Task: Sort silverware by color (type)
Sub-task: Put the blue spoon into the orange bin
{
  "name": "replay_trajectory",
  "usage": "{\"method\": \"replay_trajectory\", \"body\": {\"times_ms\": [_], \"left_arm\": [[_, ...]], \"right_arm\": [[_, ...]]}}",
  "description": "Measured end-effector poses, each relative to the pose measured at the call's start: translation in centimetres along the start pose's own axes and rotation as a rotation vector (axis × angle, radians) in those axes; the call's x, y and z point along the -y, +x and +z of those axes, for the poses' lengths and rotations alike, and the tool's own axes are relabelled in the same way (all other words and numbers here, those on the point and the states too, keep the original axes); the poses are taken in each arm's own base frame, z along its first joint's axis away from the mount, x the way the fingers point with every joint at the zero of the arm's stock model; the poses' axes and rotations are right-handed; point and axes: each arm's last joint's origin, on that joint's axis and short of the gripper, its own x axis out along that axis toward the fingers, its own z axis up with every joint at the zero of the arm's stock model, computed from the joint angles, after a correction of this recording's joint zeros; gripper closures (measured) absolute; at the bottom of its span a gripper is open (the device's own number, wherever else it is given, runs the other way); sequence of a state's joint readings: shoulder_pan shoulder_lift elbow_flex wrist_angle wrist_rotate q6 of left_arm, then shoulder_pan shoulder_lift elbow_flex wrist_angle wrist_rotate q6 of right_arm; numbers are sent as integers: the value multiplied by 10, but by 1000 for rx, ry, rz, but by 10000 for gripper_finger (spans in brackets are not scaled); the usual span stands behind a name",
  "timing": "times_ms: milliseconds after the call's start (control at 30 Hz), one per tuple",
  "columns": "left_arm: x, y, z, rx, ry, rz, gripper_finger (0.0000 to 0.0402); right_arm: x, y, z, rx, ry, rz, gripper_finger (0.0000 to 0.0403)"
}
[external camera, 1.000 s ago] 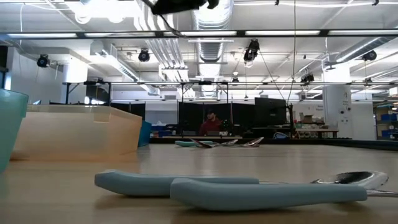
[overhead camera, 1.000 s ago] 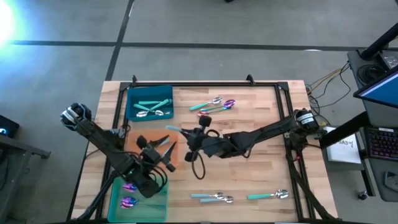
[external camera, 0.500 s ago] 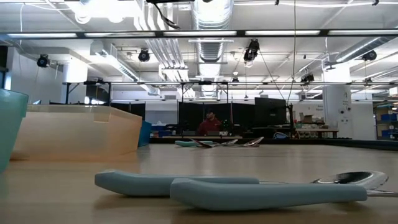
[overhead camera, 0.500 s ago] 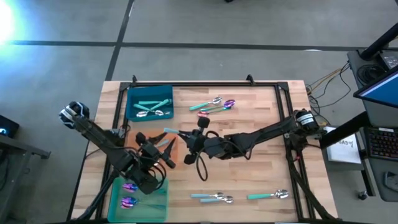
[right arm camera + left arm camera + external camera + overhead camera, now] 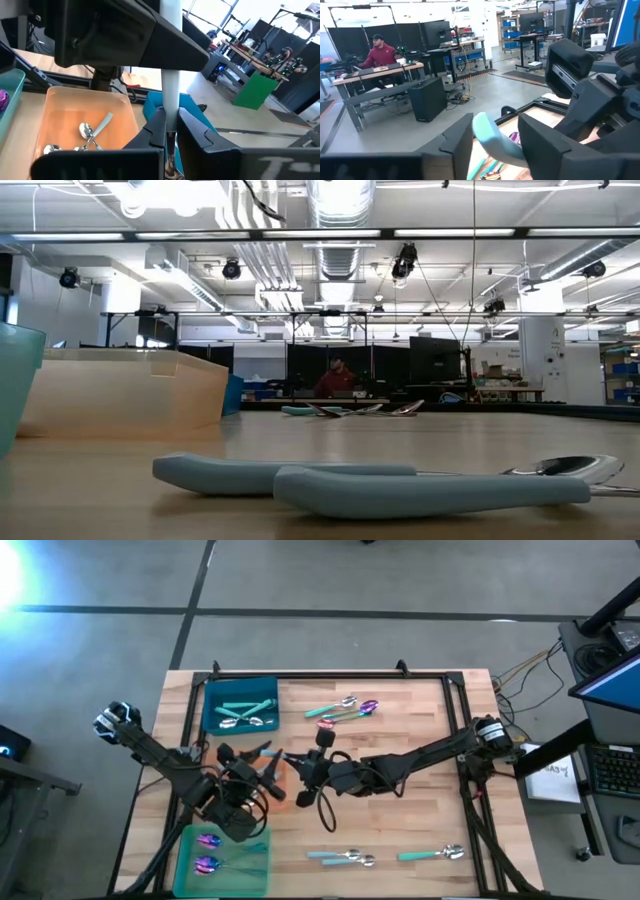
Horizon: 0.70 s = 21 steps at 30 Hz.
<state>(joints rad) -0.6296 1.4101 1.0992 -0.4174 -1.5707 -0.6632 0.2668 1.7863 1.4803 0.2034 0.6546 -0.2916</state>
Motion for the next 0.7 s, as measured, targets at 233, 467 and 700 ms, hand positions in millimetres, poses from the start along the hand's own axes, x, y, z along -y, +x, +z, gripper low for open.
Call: {"method": "replay_trajectory", "body": {"times_ms": [233, 467, 700], "left_arm": [[1, 0, 2, -18, -24, -25, 362], [3, 0, 11, -46, 78, -71, 381], [-8, 5, 20, -46, 236, -50, 383]], "right_arm": [[-1, 0, 0, 6, -24, -4, 390], [-1, 1, 0, 12, -36, -5, 390], [1, -2, 5, 23, -31, -1, 353]]}}
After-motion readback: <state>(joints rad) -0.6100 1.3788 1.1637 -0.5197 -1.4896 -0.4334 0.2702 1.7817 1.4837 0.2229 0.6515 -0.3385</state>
